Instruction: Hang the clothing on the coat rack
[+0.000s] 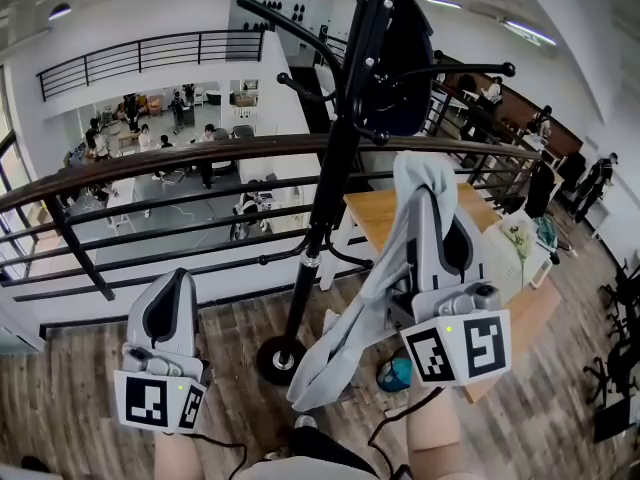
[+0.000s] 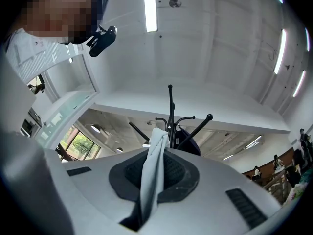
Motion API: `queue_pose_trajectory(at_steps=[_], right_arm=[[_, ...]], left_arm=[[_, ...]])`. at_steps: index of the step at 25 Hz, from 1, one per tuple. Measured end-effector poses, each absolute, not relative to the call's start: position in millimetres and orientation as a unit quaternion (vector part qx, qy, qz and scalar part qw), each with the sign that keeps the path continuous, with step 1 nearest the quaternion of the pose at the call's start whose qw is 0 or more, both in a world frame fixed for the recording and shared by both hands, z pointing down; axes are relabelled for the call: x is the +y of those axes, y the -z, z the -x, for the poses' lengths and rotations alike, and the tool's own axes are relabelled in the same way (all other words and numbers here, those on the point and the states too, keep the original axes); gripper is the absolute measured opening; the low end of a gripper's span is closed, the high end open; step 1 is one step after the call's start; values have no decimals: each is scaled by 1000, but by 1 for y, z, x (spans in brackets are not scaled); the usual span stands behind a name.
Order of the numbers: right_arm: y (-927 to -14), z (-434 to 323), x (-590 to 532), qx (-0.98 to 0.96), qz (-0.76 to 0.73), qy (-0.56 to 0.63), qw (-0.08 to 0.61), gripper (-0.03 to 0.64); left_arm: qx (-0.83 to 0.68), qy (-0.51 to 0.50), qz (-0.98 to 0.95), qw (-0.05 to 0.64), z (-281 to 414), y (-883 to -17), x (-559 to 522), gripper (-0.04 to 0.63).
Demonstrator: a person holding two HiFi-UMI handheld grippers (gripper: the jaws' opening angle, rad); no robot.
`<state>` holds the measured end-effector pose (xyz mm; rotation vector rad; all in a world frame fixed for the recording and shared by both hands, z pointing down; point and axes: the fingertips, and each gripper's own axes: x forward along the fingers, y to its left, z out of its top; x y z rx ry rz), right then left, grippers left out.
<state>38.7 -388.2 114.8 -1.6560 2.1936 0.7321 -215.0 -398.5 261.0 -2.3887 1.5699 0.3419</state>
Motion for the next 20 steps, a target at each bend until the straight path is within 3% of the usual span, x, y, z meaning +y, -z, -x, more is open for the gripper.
queue_pose_trajectory(at_steps=[20], right_arm=[[-105,-19,-451,783,550,-261,127,9]], left_arm=[[598,-115,782,134,237,-260,-417,9]])
